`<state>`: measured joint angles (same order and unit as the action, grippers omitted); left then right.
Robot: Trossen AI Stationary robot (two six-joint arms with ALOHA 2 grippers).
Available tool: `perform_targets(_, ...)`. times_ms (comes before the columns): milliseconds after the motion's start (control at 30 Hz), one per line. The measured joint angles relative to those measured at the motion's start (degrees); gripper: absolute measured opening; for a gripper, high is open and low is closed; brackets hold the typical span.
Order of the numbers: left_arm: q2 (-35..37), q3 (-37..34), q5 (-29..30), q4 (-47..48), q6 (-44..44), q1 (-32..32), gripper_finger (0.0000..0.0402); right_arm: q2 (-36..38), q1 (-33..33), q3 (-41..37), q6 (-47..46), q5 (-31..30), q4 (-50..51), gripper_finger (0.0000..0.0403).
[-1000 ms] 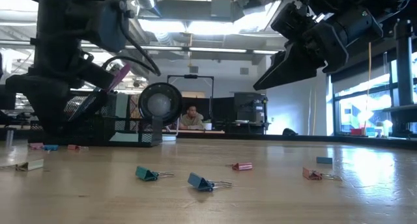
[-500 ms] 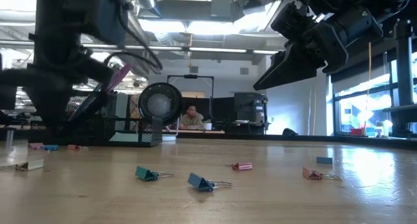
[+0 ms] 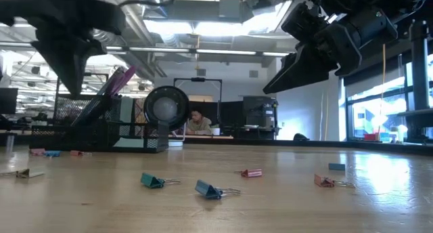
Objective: Pick and place office supplies into organizer
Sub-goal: Put the pink binder clip into the black desk organizer
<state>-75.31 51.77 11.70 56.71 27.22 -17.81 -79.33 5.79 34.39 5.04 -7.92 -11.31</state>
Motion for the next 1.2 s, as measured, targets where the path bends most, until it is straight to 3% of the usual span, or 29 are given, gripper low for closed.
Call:
perform_targets(233,-0.5,0.0,-4.06,-1.5,-17.85,-4.29,0.0063,0.0,0.0,0.0,-0.93,0.02,-0.04,0.021)
perform_targets(567,-4.19,-0.34,-3.69,-2.29,-26.13,-6.64,0.0136,0.0,0.0,0.0,-2.4,0.02,-0.55,0.021)
perform_targets(1200,-6.92,-9.55,-4.19,-9.77,-32.94,-3.66,0.0132,0.0,0.01,0.0,-1.73,0.02,-1.13,0.021)
